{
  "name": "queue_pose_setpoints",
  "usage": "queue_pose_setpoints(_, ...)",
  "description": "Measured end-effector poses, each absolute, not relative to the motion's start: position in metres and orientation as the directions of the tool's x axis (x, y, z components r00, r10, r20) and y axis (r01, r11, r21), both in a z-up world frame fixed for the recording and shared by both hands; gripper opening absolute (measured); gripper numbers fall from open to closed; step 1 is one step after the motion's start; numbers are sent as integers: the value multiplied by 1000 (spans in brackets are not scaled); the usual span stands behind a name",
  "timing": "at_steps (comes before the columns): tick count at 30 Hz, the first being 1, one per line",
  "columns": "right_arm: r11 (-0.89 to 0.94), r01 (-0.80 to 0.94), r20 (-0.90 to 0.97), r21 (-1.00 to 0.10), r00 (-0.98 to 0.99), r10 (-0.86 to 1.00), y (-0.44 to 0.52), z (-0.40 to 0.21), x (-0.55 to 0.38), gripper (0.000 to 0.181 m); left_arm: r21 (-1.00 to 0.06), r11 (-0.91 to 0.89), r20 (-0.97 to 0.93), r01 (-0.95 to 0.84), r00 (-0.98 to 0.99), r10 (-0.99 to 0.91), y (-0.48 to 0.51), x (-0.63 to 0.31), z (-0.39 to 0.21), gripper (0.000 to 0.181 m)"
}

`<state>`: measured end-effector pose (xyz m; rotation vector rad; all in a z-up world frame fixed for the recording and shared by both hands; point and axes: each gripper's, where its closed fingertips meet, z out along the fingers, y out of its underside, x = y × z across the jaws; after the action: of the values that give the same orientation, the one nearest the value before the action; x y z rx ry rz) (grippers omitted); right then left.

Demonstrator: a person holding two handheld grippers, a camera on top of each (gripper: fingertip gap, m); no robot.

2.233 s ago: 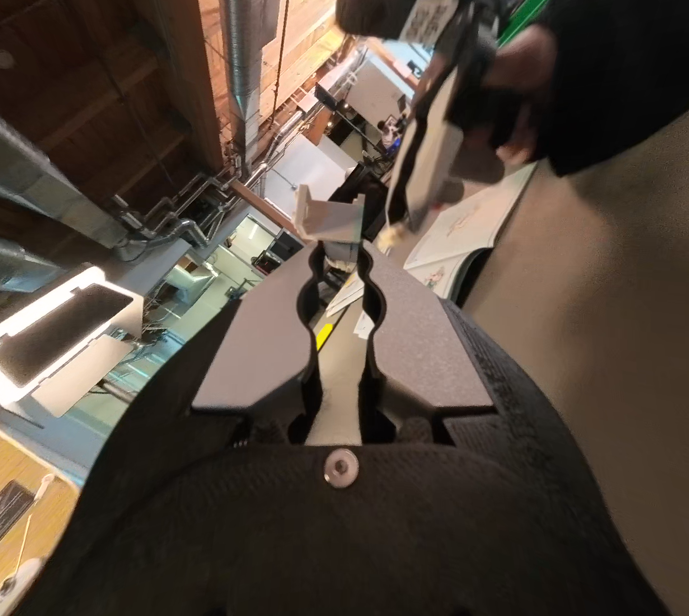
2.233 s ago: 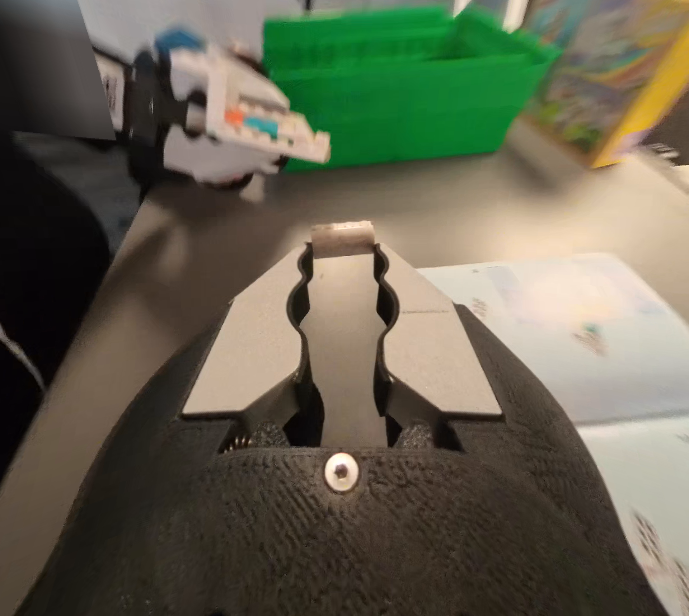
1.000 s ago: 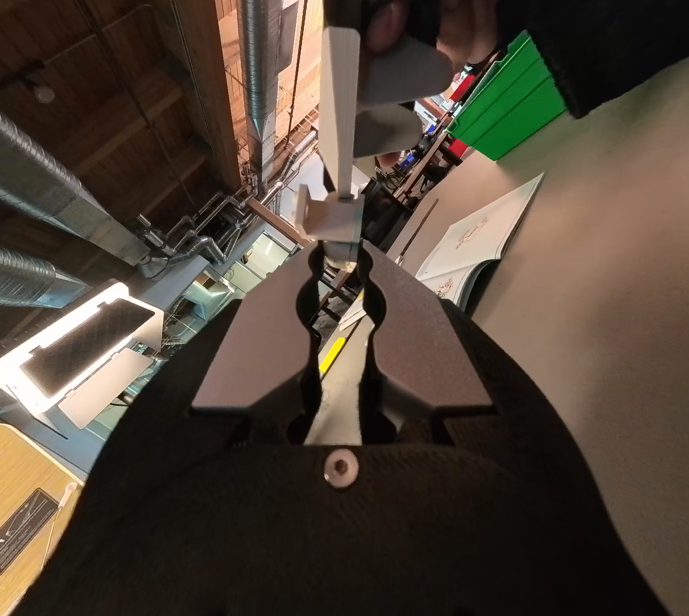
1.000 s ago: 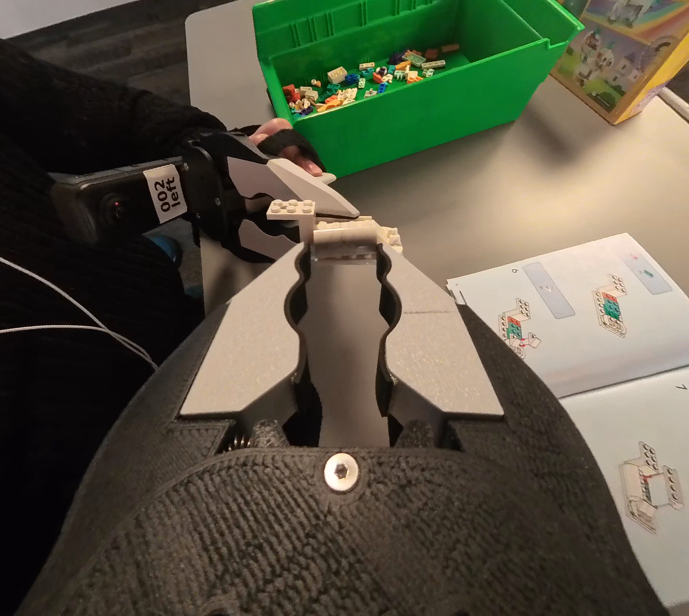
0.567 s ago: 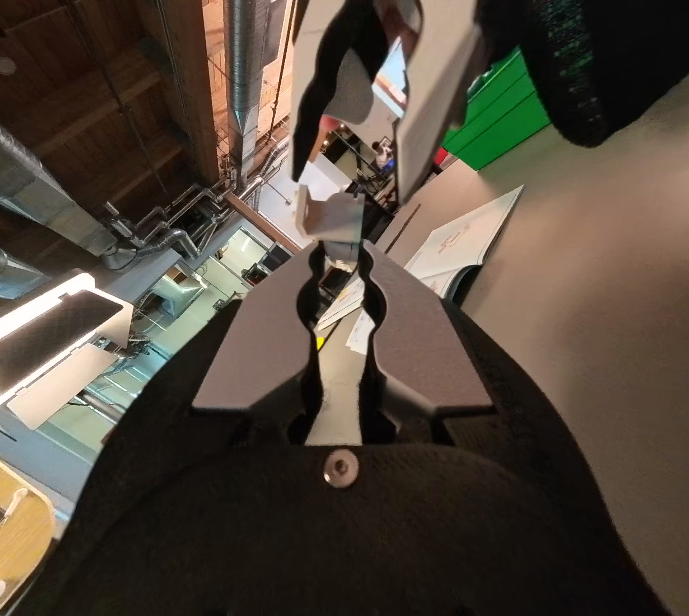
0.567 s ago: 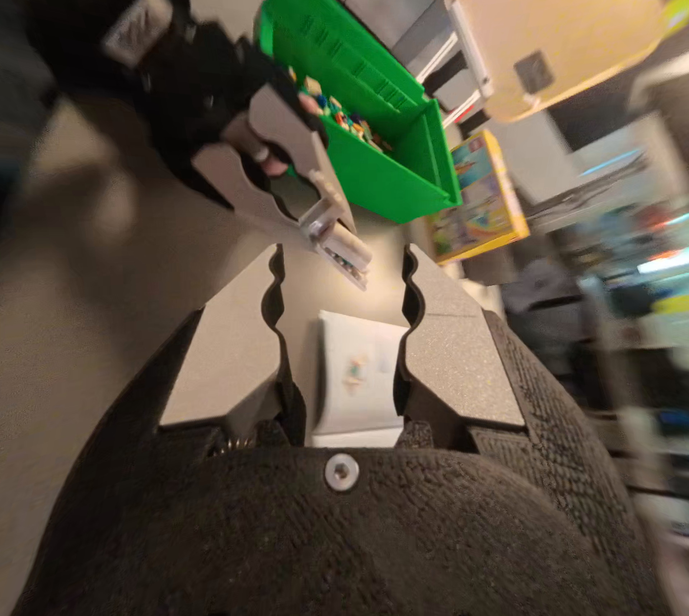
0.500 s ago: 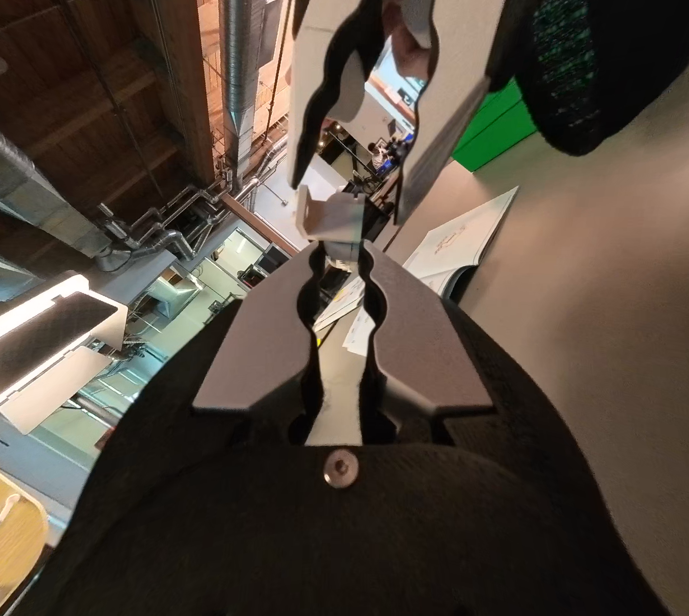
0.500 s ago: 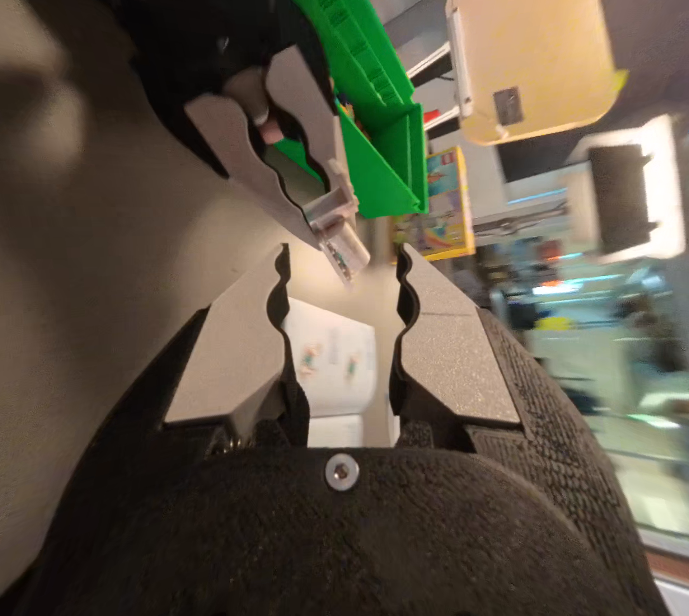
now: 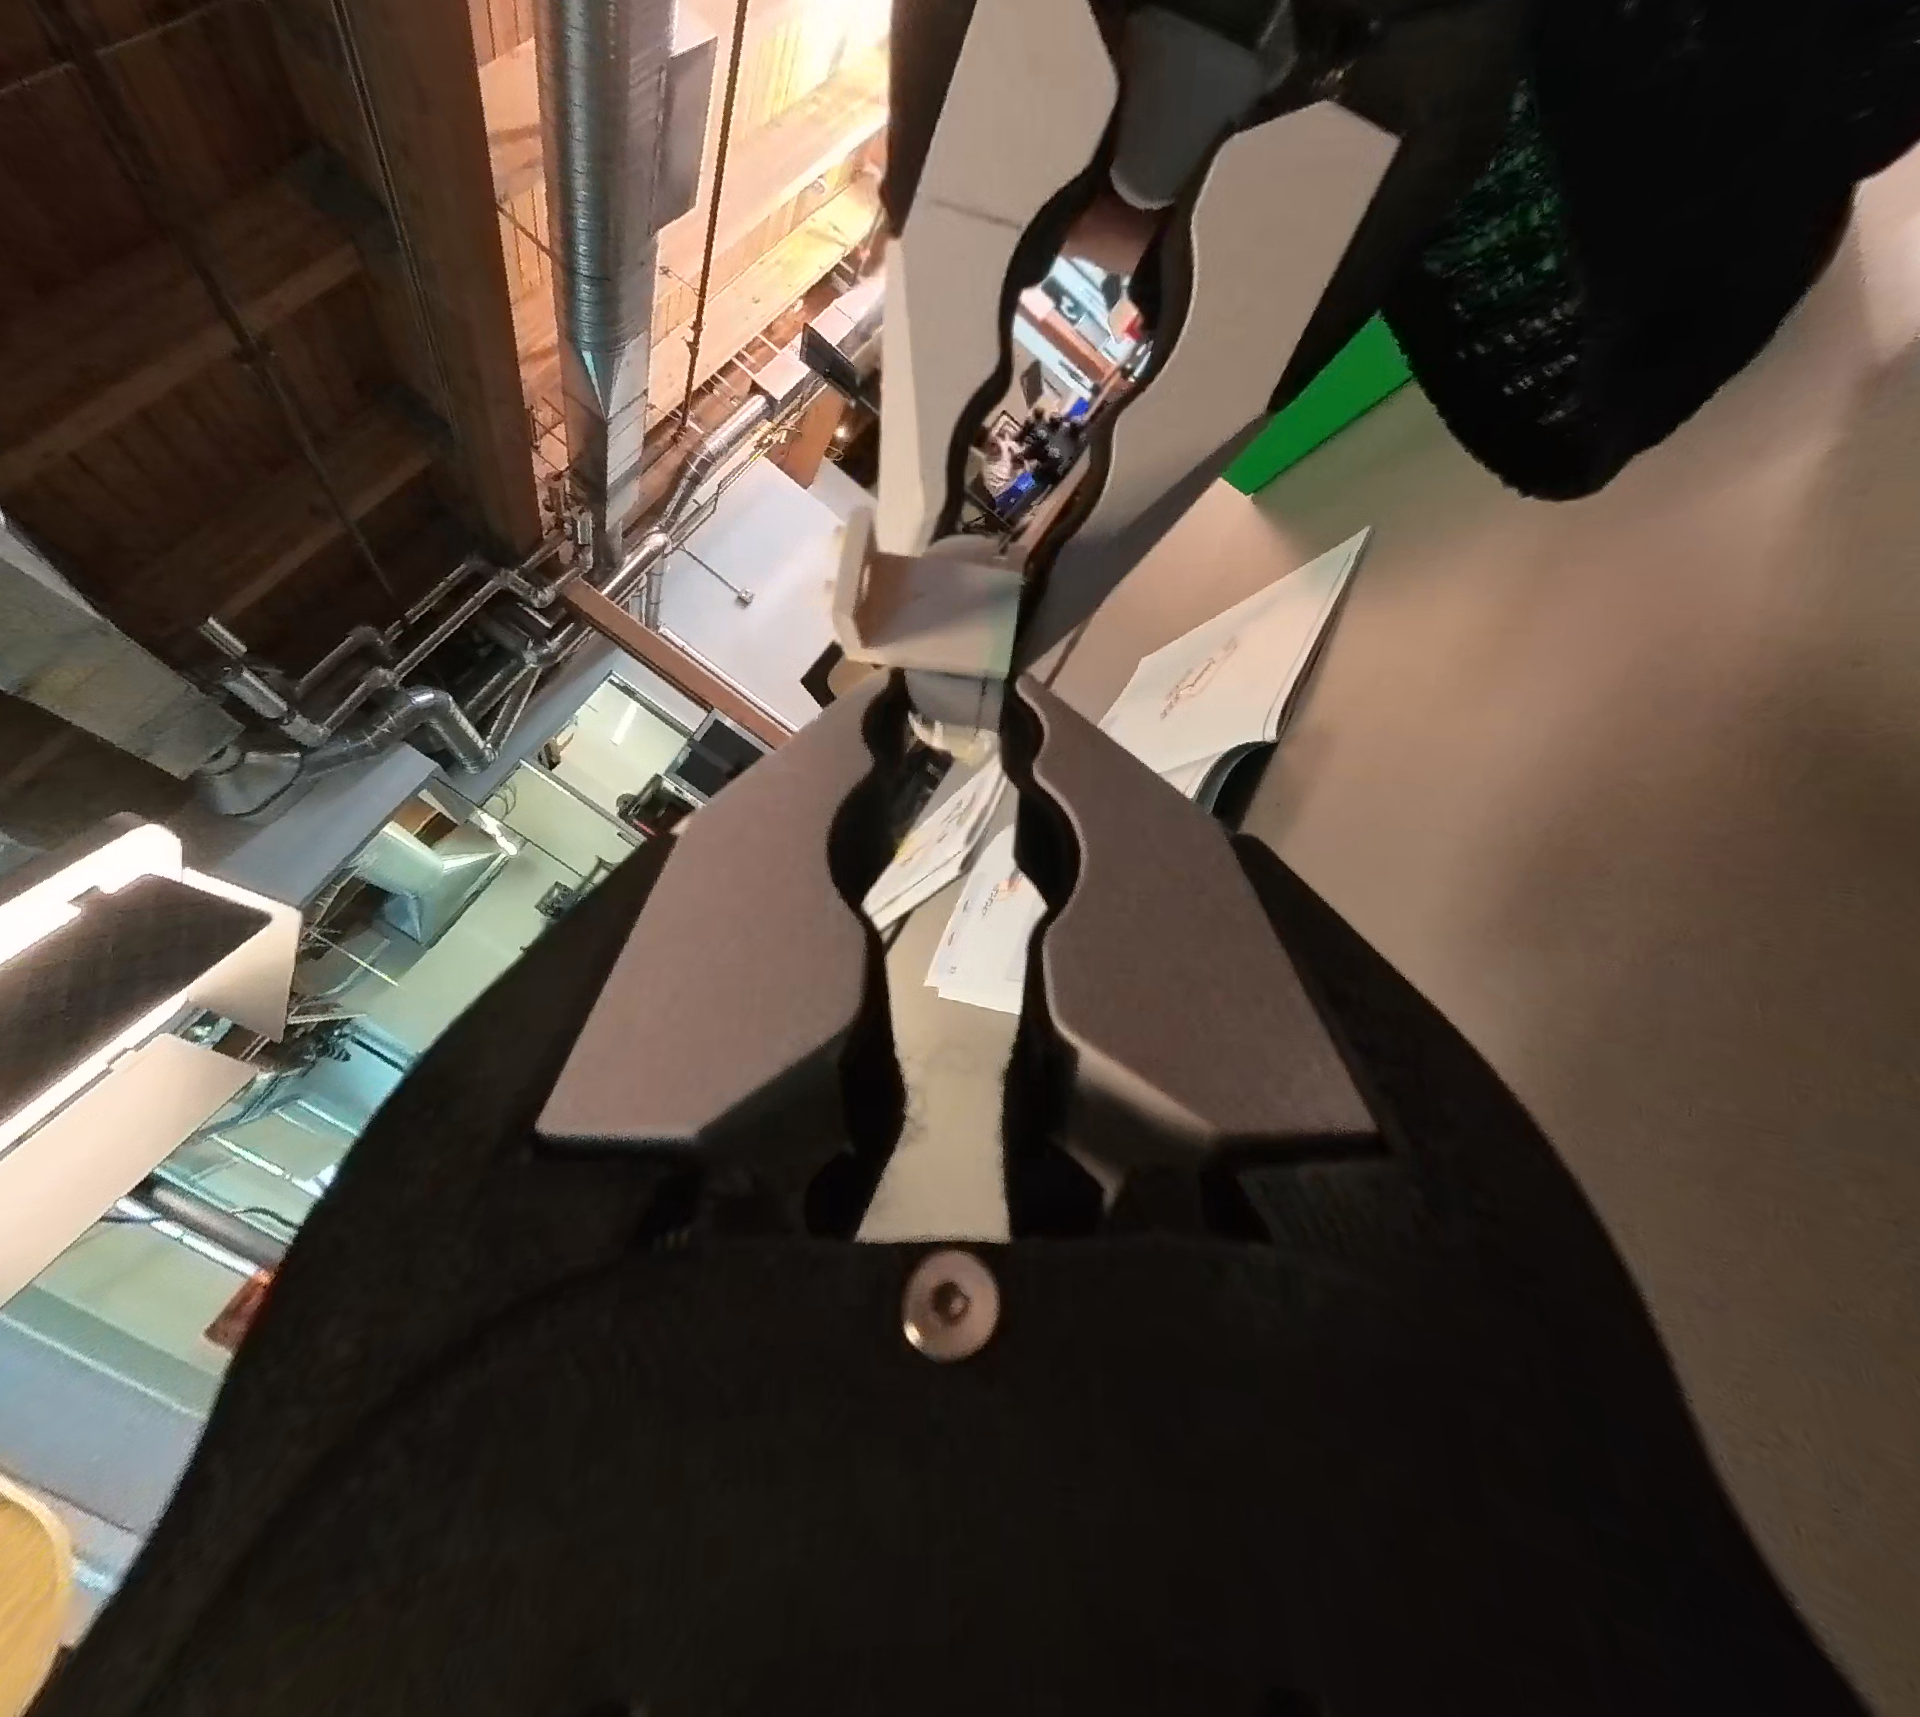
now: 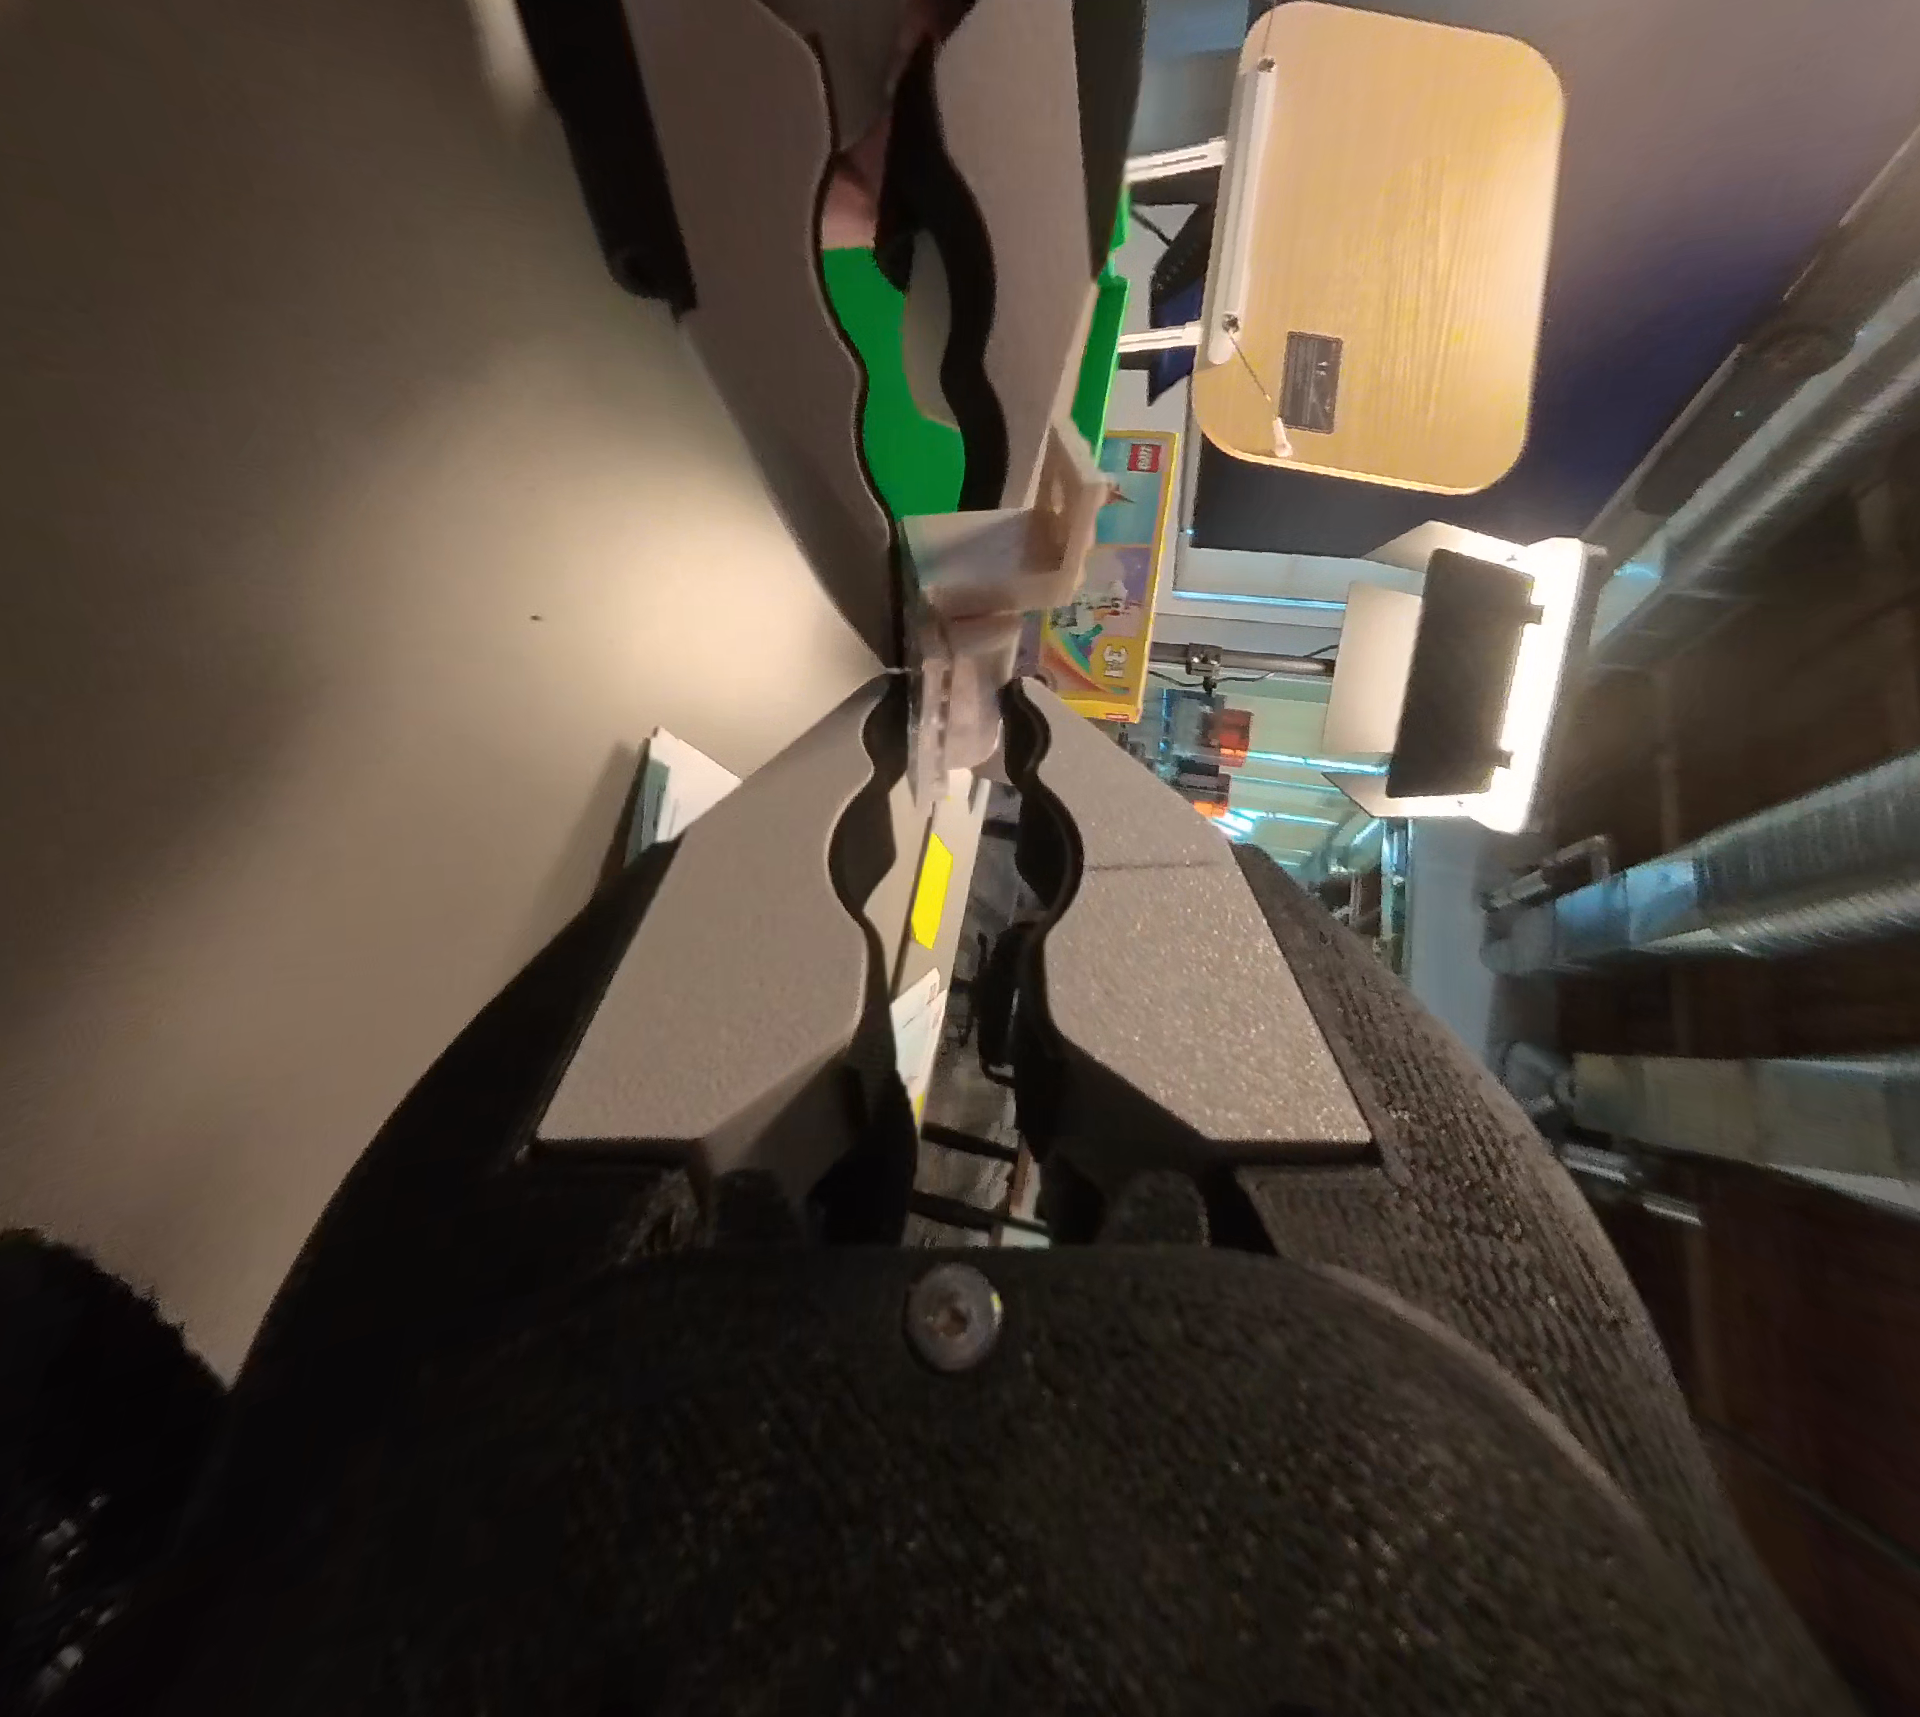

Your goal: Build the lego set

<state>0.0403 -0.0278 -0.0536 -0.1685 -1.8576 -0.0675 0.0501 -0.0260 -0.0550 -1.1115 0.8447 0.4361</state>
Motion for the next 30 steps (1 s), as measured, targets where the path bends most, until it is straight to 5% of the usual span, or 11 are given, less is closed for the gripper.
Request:
queue_pose_setpoints(14, 992, 125, 980, -9, -197, 34, -32, -57, 51, 17, -465, 431, -866, -773, 499, -40, -30, 61, -60, 15)
queue_pose_setpoints(19, 996, 88, 987, 33, -161, -19, -36, -58, 54, 21, -558, 397, -820, -729, 557, -129, -24, 59, -65, 15)
queue_pose_setpoints(25, 989, 88, 965, -119, -225, 136, -38, -62, 55, 15, -658, 367, -751, -657, 606, -262, -22, 59, -73, 15)
queue_pose_setpoints(30, 988, 114, 952, -107, -273, 135, -36, -67, 56, 13, -669, 353, -743, -654, 605, -287, -21, 59, -78, 15)
